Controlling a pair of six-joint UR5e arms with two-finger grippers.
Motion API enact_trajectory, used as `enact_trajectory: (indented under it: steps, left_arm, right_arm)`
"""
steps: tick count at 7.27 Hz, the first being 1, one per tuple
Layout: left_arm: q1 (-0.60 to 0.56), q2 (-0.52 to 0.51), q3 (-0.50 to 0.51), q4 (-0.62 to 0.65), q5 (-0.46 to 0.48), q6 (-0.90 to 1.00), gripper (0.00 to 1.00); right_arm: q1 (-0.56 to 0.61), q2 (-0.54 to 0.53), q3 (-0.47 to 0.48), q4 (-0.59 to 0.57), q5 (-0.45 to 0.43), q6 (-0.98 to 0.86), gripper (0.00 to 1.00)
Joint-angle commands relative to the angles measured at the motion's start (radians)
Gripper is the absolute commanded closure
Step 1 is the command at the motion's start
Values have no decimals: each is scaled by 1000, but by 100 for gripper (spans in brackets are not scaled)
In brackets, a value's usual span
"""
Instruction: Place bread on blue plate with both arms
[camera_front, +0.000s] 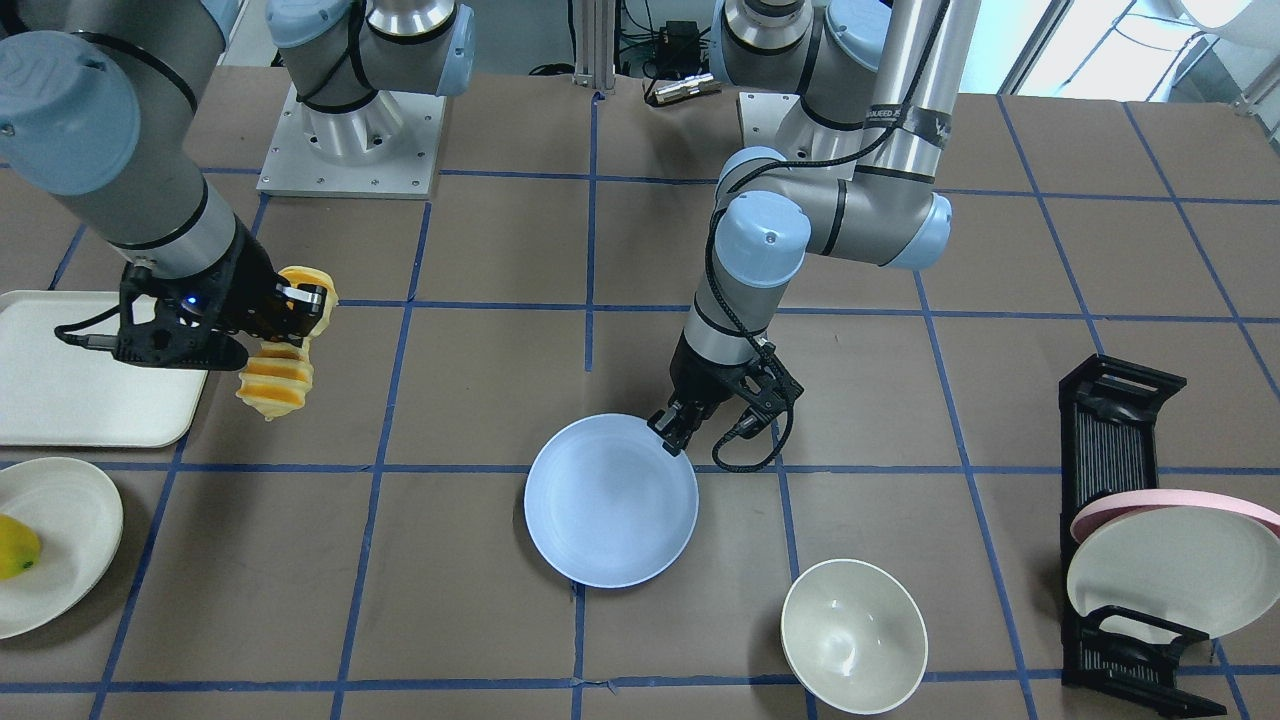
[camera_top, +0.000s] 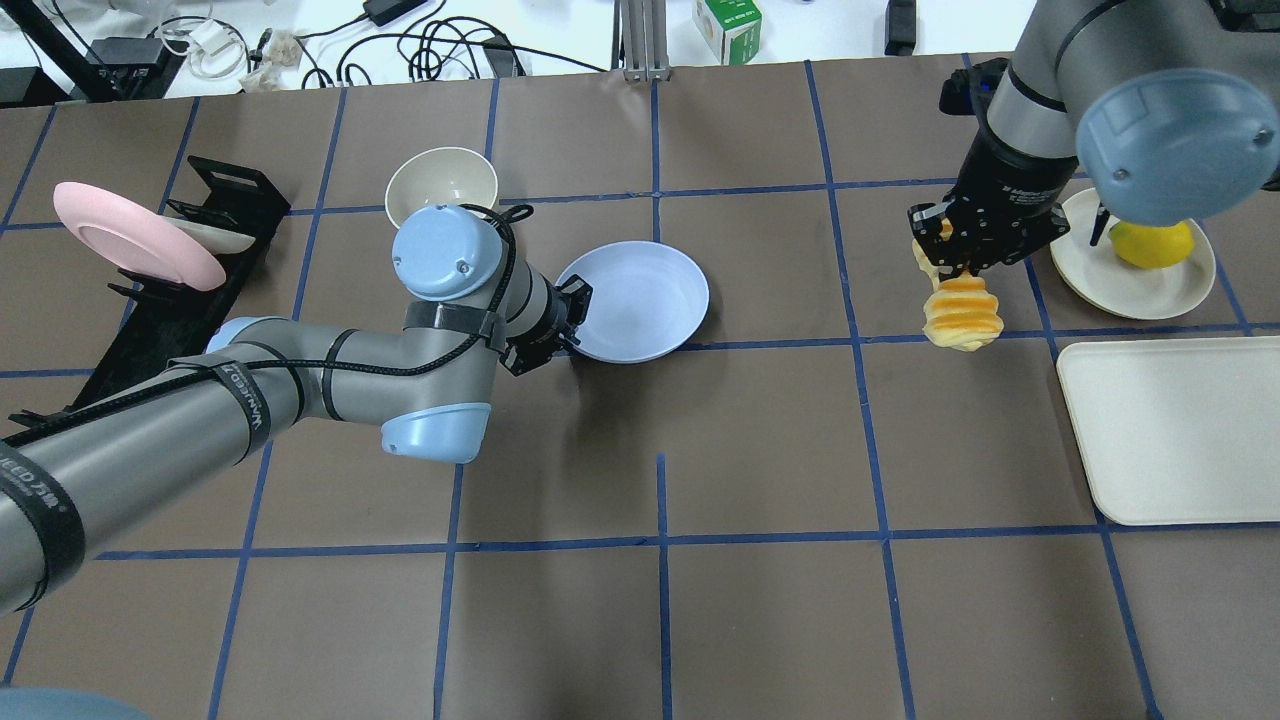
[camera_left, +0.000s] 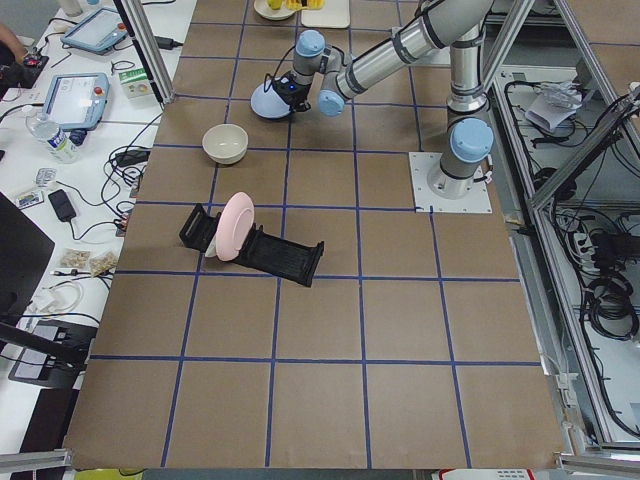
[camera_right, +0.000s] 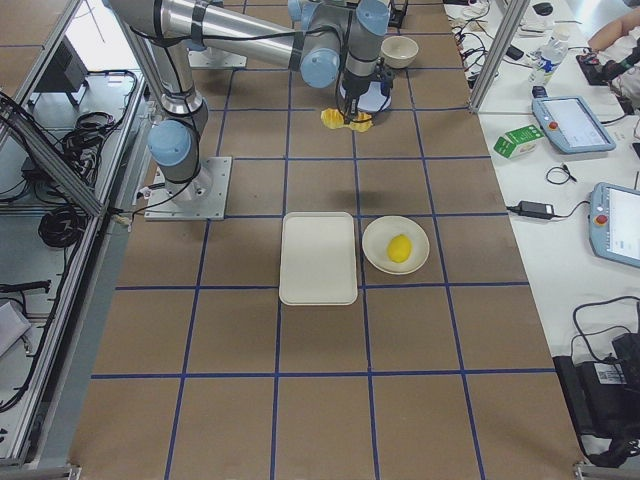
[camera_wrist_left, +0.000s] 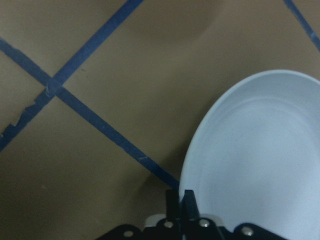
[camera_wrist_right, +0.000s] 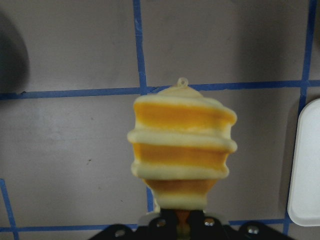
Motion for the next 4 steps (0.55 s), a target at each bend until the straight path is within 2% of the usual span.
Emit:
enact_trajectory:
  steps: [1, 2, 3, 4]
  left_arm:
    - [-3, 28, 19, -14, -2, 2, 0]
    - [-12, 25, 61, -18, -14, 9, 0]
    - [-6, 36, 111, -21, -7, 195, 0]
    - [8, 65, 160, -127, -4, 332, 0]
  right_arm:
    - [55, 4, -6, -23, 30, 39, 100]
    - [55, 12, 3, -49, 106, 47, 100]
    - [57, 41, 6, -118, 117, 48, 100]
    - [83, 96, 3, -191, 120, 48, 100]
